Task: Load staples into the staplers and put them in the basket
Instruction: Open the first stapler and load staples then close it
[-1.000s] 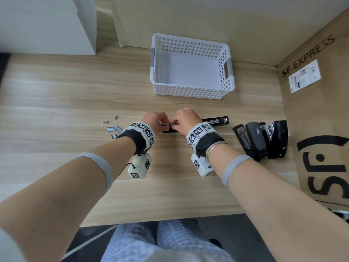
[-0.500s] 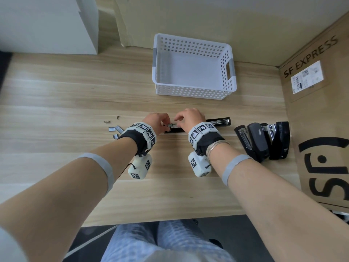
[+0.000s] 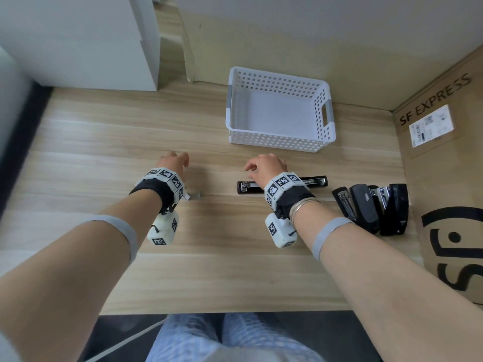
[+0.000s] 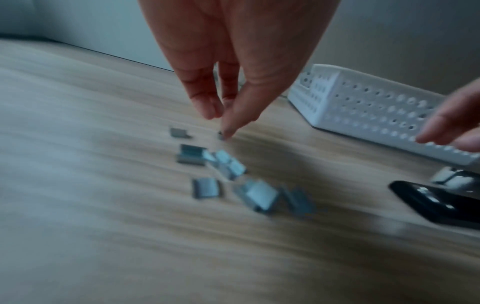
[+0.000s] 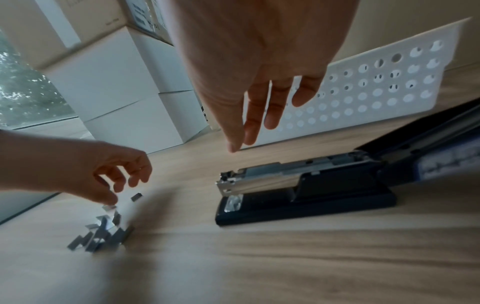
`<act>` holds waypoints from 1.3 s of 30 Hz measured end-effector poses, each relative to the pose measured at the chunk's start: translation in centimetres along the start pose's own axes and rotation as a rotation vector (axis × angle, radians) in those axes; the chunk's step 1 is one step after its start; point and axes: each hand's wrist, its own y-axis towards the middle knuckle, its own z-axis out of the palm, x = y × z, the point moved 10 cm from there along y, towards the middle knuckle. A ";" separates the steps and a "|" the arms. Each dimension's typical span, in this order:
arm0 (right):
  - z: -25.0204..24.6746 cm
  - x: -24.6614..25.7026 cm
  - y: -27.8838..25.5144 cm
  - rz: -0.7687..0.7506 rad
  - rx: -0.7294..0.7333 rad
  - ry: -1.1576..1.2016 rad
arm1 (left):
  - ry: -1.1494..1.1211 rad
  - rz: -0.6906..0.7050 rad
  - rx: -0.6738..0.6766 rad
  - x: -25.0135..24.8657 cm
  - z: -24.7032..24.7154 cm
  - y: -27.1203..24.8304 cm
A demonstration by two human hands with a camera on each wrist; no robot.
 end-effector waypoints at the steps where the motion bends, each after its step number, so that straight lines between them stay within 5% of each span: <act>1: 0.1 0.2 0.0 -0.004 0.001 0.004 | 0.012 -0.017 0.011 0.8 0.0 -0.2; 16: 2.0 -0.4 -0.5 0.007 0.028 0.049 | -0.097 -0.045 0.011 0.5 0.8 0.6; 23: 1.2 0.5 -0.6 -0.036 -0.002 0.104 | -0.455 0.185 0.017 -6.7 1.4 -0.2; 34: -0.4 -0.1 -1.8 -0.030 -0.082 0.118 | -0.823 0.212 0.096 -11.3 3.1 -0.7; 39: 0.4 -0.7 -1.8 -0.052 -0.031 0.054 | -0.608 0.196 0.047 -11.1 3.6 -0.7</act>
